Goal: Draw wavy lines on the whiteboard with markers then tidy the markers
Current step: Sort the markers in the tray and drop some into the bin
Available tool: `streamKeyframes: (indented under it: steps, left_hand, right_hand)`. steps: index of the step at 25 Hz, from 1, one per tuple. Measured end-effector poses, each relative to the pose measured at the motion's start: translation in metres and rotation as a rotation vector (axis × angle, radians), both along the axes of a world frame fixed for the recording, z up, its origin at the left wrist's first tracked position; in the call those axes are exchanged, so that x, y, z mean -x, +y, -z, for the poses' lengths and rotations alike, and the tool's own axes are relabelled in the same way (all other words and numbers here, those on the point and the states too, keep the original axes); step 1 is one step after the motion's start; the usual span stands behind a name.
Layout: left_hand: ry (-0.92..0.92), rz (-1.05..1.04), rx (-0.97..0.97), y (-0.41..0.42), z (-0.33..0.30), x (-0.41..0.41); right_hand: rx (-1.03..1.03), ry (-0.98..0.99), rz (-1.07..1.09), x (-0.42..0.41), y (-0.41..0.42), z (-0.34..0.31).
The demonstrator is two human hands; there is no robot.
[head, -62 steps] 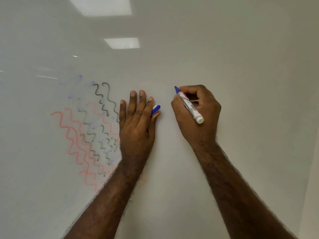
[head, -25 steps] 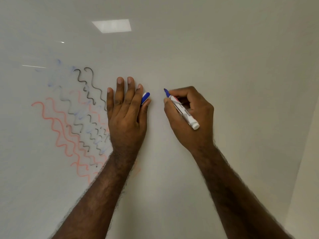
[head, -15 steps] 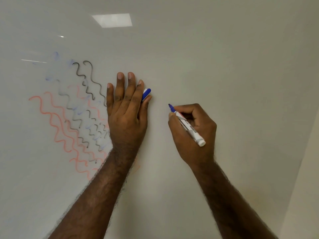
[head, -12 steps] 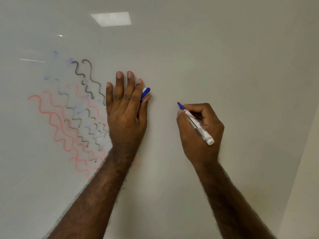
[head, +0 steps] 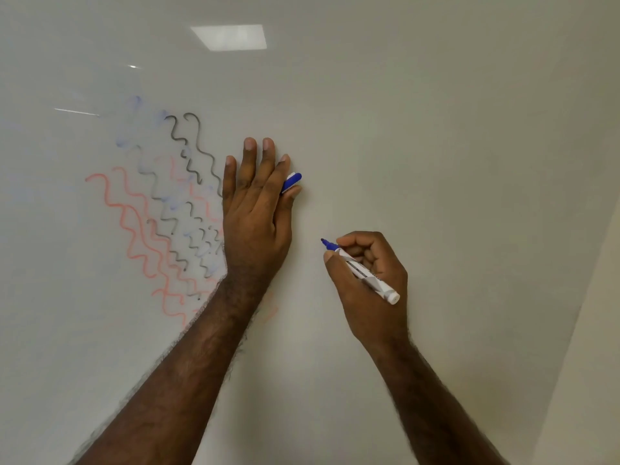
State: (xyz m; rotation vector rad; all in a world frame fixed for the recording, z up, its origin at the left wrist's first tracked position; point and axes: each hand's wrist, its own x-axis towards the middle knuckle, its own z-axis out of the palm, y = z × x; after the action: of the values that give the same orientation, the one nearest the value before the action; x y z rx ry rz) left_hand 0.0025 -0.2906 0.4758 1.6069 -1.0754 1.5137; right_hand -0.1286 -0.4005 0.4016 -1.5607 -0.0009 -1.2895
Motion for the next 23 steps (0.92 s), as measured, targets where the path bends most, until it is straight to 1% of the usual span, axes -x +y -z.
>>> streamKeyframes:
  steps: [3, 6, 8, 10, 13, 16, 20, 23]
  left_hand:
    - [0.067, 0.077, -0.052, 0.013, 0.006, 0.012]
    - [0.107, 0.173, -0.08, 0.032, 0.029, 0.032]
    - [0.184, 0.233, -0.074, 0.048, 0.049, 0.045]
    - [0.303, 0.271, -0.046, 0.066, 0.069, 0.054]
    - [0.505, 0.273, -0.039, 0.093, 0.098, 0.062]
    - [0.654, 0.266, -0.074, 0.121, 0.124, 0.066]
    - [0.782, 0.275, -0.133, 0.155, 0.151, 0.071]
    - [0.825, 0.254, -0.153, 0.182, 0.167, 0.075]
  right_hand:
    - [-0.092, 0.021, -0.125, 0.007, 0.005, -0.005]
    - [-0.186, 0.059, -0.279, 0.011, 0.01, -0.007]
    - [-0.234, 0.081, -0.376, 0.012, 0.017, -0.006]
    - [-0.281, 0.115, -0.425, 0.012, 0.025, -0.005]
    - [-0.254, 0.204, -0.466, 0.01, 0.041, 0.0]
    - [-0.224, 0.285, -0.488, 0.002, 0.057, 0.008]
    - [-0.193, 0.37, -0.563, -0.011, 0.081, 0.023]
    - [-0.141, 0.446, -0.618, -0.02, 0.107, 0.036]
